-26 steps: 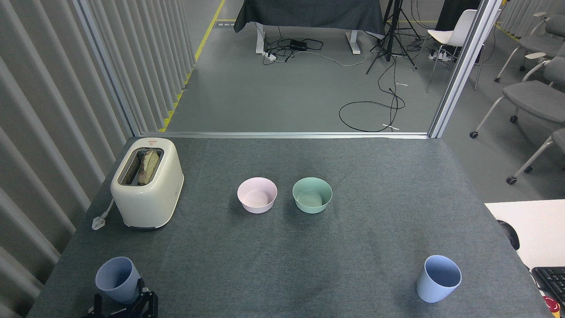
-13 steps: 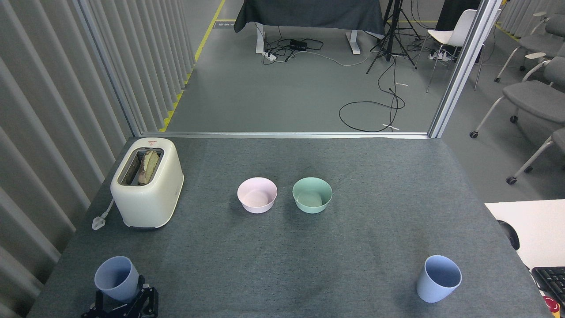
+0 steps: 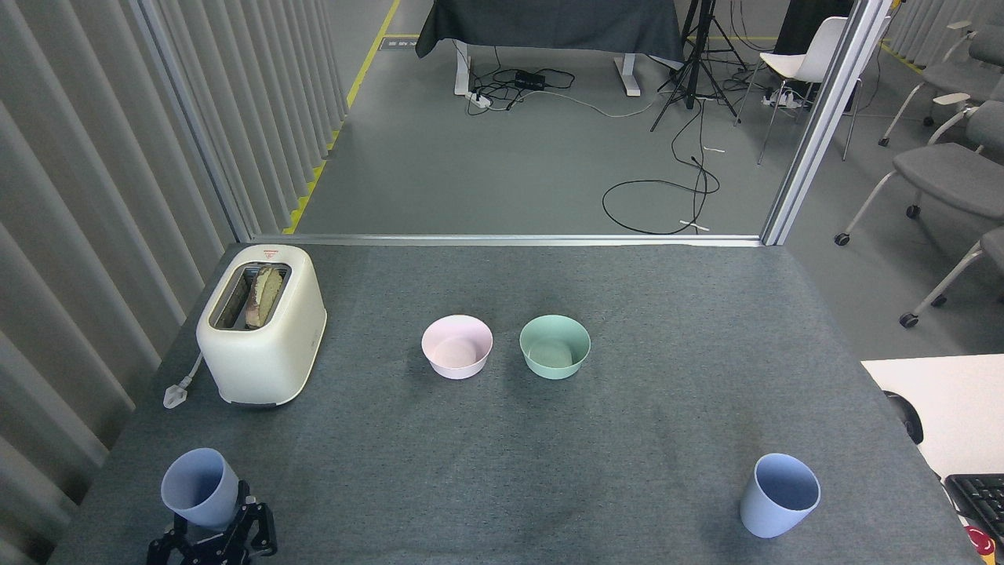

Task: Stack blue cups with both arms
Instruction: 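Slide the held blue cup with the left gripper toward the table's middle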

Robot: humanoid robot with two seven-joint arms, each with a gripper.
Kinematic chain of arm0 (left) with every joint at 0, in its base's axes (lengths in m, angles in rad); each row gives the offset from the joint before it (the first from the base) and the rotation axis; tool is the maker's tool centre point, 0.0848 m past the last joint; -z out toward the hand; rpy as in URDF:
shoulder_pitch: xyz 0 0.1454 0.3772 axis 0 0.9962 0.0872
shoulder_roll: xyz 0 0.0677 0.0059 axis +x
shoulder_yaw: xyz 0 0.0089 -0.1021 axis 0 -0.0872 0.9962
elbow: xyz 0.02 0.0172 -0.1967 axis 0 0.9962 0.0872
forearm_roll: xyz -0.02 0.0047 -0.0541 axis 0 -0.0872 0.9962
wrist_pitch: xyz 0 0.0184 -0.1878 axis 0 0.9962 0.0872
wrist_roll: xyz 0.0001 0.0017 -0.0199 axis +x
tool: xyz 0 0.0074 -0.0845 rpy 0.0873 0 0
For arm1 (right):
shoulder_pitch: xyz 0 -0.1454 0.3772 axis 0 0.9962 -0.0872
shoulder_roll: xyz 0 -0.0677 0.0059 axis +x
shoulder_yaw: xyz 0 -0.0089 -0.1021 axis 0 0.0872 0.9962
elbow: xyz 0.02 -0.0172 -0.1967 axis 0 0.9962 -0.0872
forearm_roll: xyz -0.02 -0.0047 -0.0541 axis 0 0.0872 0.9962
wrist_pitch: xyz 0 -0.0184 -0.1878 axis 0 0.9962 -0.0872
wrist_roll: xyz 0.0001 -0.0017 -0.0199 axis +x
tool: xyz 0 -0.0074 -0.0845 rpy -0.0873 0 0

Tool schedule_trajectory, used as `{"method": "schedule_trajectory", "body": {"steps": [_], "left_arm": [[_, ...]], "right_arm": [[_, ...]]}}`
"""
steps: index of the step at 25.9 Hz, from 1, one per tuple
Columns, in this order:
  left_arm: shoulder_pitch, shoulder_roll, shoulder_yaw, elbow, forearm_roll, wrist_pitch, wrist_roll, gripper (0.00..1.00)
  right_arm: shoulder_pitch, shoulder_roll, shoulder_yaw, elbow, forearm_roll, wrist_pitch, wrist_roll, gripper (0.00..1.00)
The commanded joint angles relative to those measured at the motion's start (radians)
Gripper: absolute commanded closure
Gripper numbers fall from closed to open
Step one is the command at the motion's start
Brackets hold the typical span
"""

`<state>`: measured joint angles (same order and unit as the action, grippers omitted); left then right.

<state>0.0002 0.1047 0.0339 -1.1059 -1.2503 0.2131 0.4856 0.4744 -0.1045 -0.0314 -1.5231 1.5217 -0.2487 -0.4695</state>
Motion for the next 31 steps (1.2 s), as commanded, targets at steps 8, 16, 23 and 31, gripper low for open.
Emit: {"method": "schedule_trajectory", "body": {"steps": [8,16,23,31], "left_arm": [[0.018,-0.010,-0.394,-0.183,-0.127,-0.069,0.001,0.49],[-0.058,-0.109,-0.560,-0.026,-0.273,-0.070,-0.090,0.48],[-0.108,-0.143,-0.618,0.014,-0.279,-0.070,-0.087,0.47],[-0.126,-0.155,-0.631,0.044,-0.278,-0.070,-0.085,0.43]], "right_arm": [[-0.003,0.005,0.019,0.012,0.003,0.003,-0.003,0.00],[-0.002,0.003,0.019,0.012,0.003,0.005,-0.004,0.00],[-0.002,0.005,0.039,0.012,0.008,0.058,-0.004,0.00],[-0.002,0.005,0.041,0.012,0.014,0.060,-0.004,0.00]]}}
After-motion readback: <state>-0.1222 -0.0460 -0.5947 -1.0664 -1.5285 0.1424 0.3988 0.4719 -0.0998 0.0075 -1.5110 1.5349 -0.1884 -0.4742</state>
